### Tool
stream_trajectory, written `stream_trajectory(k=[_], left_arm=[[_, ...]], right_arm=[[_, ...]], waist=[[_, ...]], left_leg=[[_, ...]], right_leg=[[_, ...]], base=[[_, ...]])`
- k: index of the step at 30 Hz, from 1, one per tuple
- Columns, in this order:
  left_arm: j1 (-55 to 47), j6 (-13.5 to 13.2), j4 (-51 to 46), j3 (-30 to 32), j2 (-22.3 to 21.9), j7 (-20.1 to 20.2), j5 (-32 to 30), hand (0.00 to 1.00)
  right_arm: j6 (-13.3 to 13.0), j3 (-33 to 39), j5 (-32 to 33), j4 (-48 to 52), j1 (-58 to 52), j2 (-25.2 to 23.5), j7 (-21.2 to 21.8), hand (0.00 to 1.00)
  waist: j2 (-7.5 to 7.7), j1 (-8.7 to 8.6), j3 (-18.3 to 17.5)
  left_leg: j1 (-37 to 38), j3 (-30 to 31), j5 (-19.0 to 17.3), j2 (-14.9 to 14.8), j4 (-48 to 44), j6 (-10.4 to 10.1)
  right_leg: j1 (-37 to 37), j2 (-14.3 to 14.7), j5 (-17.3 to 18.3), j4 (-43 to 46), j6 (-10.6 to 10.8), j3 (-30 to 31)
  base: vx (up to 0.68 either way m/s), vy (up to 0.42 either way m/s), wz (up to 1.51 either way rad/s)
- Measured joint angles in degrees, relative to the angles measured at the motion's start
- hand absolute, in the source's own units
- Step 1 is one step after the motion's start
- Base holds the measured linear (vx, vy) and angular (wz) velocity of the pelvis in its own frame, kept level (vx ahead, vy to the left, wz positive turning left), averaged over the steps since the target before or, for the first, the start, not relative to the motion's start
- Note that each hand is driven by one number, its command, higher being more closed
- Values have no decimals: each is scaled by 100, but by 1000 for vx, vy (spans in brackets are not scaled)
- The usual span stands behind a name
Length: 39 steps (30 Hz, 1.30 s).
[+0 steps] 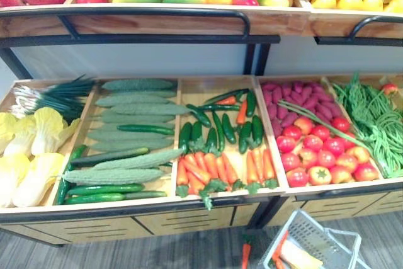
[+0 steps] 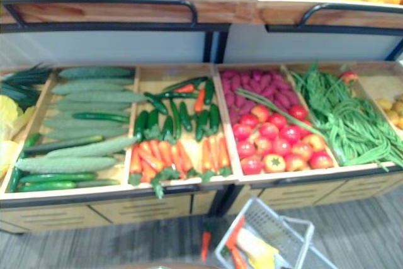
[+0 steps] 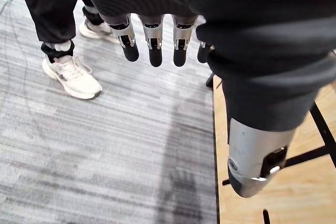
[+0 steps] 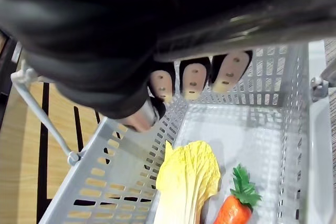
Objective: Pick vegetable in the basket
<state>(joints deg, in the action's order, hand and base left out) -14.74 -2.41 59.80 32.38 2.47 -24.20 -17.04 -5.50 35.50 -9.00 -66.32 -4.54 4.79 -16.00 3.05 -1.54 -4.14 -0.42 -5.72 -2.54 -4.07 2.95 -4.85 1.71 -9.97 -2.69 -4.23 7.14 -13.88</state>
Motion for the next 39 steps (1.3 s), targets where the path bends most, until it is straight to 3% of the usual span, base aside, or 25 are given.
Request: stream_trajectory(k=[5, 13, 14, 15, 18, 21, 22, 24, 25, 26, 27, 29, 30, 32, 35, 38, 39], left_arm=[[130, 26, 355, -518, 12, 757, -2, 0], [241, 2, 485, -853, 93, 1060, 7, 0], [251, 5, 515, -891, 99, 1079, 6, 0], [301, 4, 514, -1040, 109, 1054, -113, 0], [376, -23, 512, -1358, 152, 938, -498, 0], [485, -73, 539, -1616, 315, 944, -708, 0], [555, -72, 646, -1778, 457, 929, -785, 0], [618, -75, 636, -1907, 564, 911, -826, 0], [667, -76, 634, -1919, 618, 902, -876, 0], [678, -87, 602, -1976, 662, 887, -910, 0], [690, -104, 558, -2064, 729, 881, -919, 0], [736, -130, 514, -2100, 799, 916, -1090, 0], [683, -125, 512, -2118, 801, 942, -1132, 0], [672, -120, 509, -2124, 800, 956, -1130, 0], [671, -112, 502, -2096, 809, 966, -1128, 0], [680, -121, 516, -2078, 732, 974, -1132, 0], [678, -123, 518, -2085, 716, 971, -1132, 0]], right_arm=[[18, -266, -26, -1, 66, 2, 99, 100], [20, -448, -223, 9, 135, 50, 301, 100], [20, -445, -223, 10, 184, 63, 330, 100], [10, -451, -221, 17, 265, 94, 349, 100], [-10, -446, -209, 21, 255, 164, 329, 100], [-133, -458, -152, 79, 258, 137, 354, 100], [-214, -535, 31, 154, 270, 52, 389, 100], [-235, -680, 78, 294, 274, -55, 389, 100], [-245, -767, 141, 449, 285, -145, 394, 100], [-260, -872, 235, 547, 340, -226, 391, 100], [-264, -892, 242, 596, 333, -238, 391, 100], [-248, -867, 249, 608, 267, -152, 354, 100], [-266, -907, 229, 574, 188, -128, 338, 100], [-263, -908, 222, 492, 188, -137, 337, 100], [-195, -885, 221, 443, 239, -136, 332, 100], [-96, -889, 204, 377, 248, -63, 337, 100], [-94, -897, 202, 319, 288, -58, 336, 100]], waist=[[-12, -9, 37], [-70, -12, 86], [-69, -11, 175], [-51, -14, 415], [-176, -33, 552], [-173, -41, 587], [-121, -37, 626], [-80, -62, 701], [-96, -127, 787], [-161, -166, 939], [-92, -199, 986], [-1, -251, 1047], [-7, -250, 1044], [-1, -257, 1048], [24, -218, 1048], [-210, -129, 898], [-227, -136, 882]], left_leg=[[113, -173, -30, -18, 79, -43], [303, -556, -151, -111, 51, -68], [330, -651, -289, -140, -133, -69], [245, -733, -667, -235, -760, -69], [32, -781, -1312, -410, -1842, -38], [-38, -1137, -1585, -506, -2304, 61], [-32, -1556, -1695, -564, -2321, 73], [-41, -2045, -1719, -655, -2316, 111], [-61, -2428, -1702, -787, -2291, 168], [-79, -2917, -1644, -967, -2263, 281], [-78, -3103, -1617, -967, -2220, 321], [101, -3672, -1470, -969, -1985, 379], [192, -4063, -1357, -1001, -1897, 451], [192, -4476, -1343, -1049, -1906, 453], [233, -5127, -1316, -1142, -2091, 407], [137, -5494, -1113, -1451, -2133, 427], [84, -5483, -1086, -1487, -2146, 390]], right_leg=[[28, 22, 17, 5, -26, 174], [85, 136, 2, 26, 3, 528], [87, 153, 66, 135, 9, 659], [125, 160, 283, 532, 27, 781], [324, 187, 681, 1303, 79, 979], [680, 278, 688, 1763, 93, 1456], [961, 398, 479, 1870, 83, 1874], [1234, 576, -70, 1691, 33, 2124], [1290, 713, -827, 1125, 49, 2088], [1308, 760, -1153, 869, -101, 1689], [1436, 707, -905, 1237, -358, 1284], [1469, 343, 208, 2758, -925, -150], [1189, 150, 517, 3216, -928, -611], [915, -129, 752, 3518, -874, -928], [639, -410, 840, 3237, -787, -1108], [548, 167, 638, 2001, -716, -1041], [599, 155, 755, 2012, -734, -1064]], base=[[-18, -13, -15], [20, -17, -27], [55, 4, -48], [41, 5, -43], [13, 24, -32], [-29, 98, -78], [-136, 176, -152], [-165, 172, -162], [-204, 132, -183], [-215, 112, -170], [-235, 68, -131], [-183, 76, -131], [-122, 42, -141], [-75, -39, -116], [-23, -157, -128], [-50, -256, -130], [-23, -295, -114]])
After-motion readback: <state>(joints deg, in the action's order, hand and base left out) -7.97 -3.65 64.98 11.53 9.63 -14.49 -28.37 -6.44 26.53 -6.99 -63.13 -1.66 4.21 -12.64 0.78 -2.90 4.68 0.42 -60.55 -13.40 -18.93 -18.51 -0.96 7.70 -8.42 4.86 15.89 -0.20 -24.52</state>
